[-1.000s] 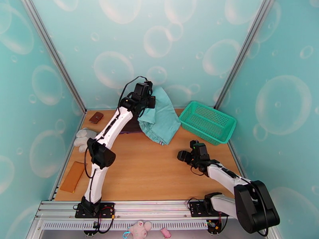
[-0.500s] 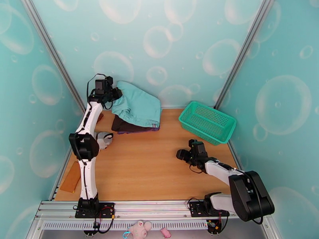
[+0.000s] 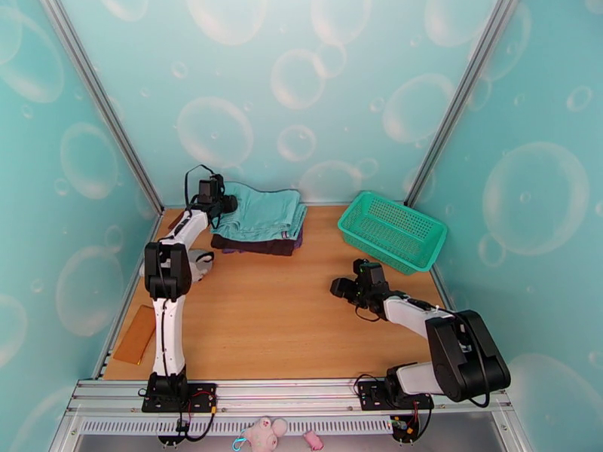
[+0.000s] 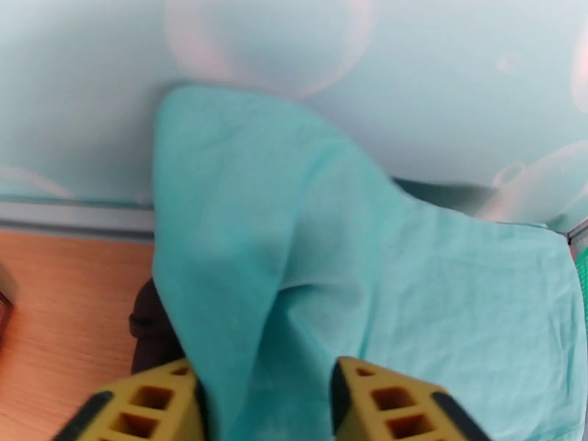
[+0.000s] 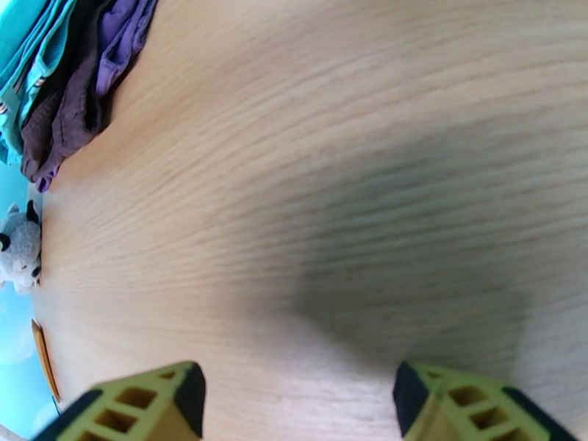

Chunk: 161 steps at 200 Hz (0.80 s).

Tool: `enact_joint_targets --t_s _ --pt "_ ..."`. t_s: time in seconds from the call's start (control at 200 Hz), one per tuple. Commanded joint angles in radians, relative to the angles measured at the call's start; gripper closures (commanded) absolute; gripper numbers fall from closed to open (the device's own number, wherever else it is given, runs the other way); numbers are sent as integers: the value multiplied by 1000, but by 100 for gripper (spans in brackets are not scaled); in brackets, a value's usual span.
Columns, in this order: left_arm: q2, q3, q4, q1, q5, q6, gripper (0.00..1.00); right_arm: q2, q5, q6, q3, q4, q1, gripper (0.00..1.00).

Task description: Fold and stack the trousers

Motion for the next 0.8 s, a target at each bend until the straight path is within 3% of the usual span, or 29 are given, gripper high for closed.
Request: enact_joint_targets --t_s 0.0,0.035,0.065,0.09,0.105,0.225,0.36,0.475,0.5,0.58,0.7,0.8 --pt "-135 -74 43 5 -187 0 19 -51 29 -42 7 12 41 26" --pt "-183 -130 50 2 -248 -15 3 -96 68 -51 14 1 44 24" --pt "-237 -206 75 0 -289 -23 1 -137 95 -58 21 -5 41 22" --pt "-289 -278 111 -1 -309 -28 1 -167 111 -64 27 -9 34 4" --pt "-325 -334 135 -1 -317 -30 1 -187 118 -65 32 -9 27 1" --pt "-630 -800 391 6 -319 -80 1 -284 149 -56 39 4 -68 1" --pt "-904 -1273 658 17 -197 -130 1 -318 121 -44 30 55 -219 1" --pt "-1048 -1536 783 18 -280 -108 1 -383 203 -153 -72 273 -223 1" --pt "-1064 -1587 849 19 -309 -88 1 -403 256 -191 -110 338 -205 1" --pt "-1128 -1626 831 34 -345 -79 0 -426 407 -310 -216 532 -150 1" --pt "-1150 -1727 997 29 -369 9 0 -316 417 -370 -267 707 -160 1" --pt "-1055 -1795 1128 84 -365 12 0 -163 350 -385 -291 898 -185 1"
